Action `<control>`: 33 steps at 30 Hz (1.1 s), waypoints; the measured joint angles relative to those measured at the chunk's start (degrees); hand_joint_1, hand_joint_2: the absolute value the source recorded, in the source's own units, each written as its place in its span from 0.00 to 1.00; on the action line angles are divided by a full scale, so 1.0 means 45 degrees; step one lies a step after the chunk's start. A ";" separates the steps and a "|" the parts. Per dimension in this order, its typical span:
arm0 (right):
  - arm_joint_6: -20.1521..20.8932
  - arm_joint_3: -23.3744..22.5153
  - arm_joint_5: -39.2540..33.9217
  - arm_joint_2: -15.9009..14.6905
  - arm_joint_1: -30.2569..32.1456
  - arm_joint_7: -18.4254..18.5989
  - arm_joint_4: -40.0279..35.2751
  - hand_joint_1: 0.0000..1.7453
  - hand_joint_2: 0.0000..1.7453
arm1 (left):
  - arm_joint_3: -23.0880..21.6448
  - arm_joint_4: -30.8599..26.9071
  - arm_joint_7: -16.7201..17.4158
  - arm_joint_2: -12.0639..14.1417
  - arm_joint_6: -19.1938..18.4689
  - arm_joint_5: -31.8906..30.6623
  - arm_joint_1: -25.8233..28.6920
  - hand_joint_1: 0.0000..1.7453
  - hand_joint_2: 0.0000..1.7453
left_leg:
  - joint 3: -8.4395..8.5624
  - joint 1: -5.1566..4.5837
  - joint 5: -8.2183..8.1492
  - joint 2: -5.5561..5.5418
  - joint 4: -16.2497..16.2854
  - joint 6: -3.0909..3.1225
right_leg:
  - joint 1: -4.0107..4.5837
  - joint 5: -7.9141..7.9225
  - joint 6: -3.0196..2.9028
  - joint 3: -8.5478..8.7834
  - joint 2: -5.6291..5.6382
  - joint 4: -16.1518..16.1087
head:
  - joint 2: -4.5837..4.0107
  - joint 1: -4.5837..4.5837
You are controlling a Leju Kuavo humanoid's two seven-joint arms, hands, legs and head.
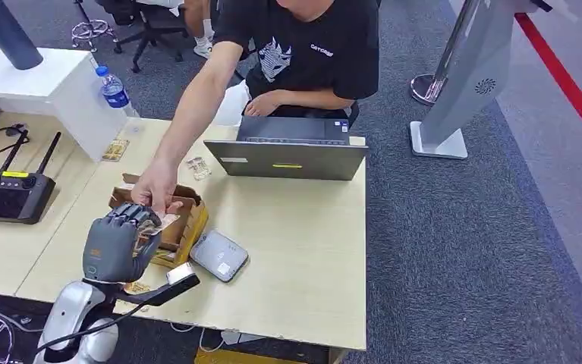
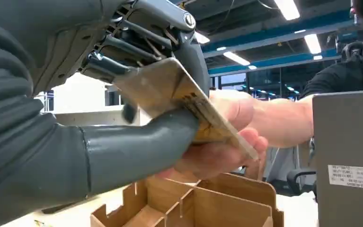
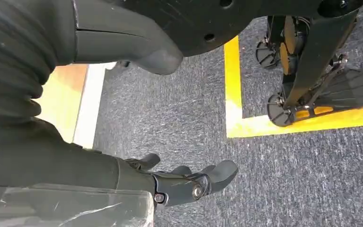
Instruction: Pass the card to the sensor for recognition and then transmit it.
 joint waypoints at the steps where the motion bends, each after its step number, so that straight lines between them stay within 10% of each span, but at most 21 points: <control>1: -0.0005 -0.0034 0.0010 0.0000 0.0000 0.0000 0.0000 0.00 1.00 | 0.0000 -0.0073 0.0010 -0.0010 -0.0126 0.0024 0.0018 1.00 1.00 | 0.0001 0.0000 0.0000 0.0000 0.0000 0.0000 | 0.0000 0.0001 -0.0001 0.0000 0.0000 0.0000 | 0.0000 -0.0005; 20: 0.0224 -0.0257 0.0729 0.0000 -0.0072 -0.0384 0.0000 0.00 1.00 | -0.2365 0.3355 0.0917 0.0034 -0.1078 -0.0446 -0.0052 1.00 1.00 | -0.0002 -0.0002 -0.0001 0.0004 0.0001 0.0000 | -0.0001 0.0001 0.0000 -0.0009 0.0004 -0.0001 | 0.0000 0.0000; 26: 0.0568 -0.0257 0.0641 -0.0097 -0.0226 -0.2177 0.0010 0.00 1.00 | -0.2521 0.4474 0.1297 0.0034 -0.0399 -0.0918 -0.0867 1.00 1.00 | -0.0010 -0.0002 0.0021 -0.0010 0.0001 0.0016 | -0.0001 0.0014 -0.0005 -0.0005 -0.0010 -0.0001 | 0.0000 -0.0005; 33: 0.0432 -0.0257 0.0631 -0.0262 -0.0411 -0.2409 0.0151 0.00 1.00 | -0.2521 0.4440 0.1098 -0.0116 0.0519 -0.1044 -0.1296 1.00 1.00 | -0.0019 -0.0003 0.0044 -0.0006 0.0005 0.0020 | -0.0002 0.0042 0.0011 -0.0012 -0.0007 -0.0001 | 0.0000 -0.0005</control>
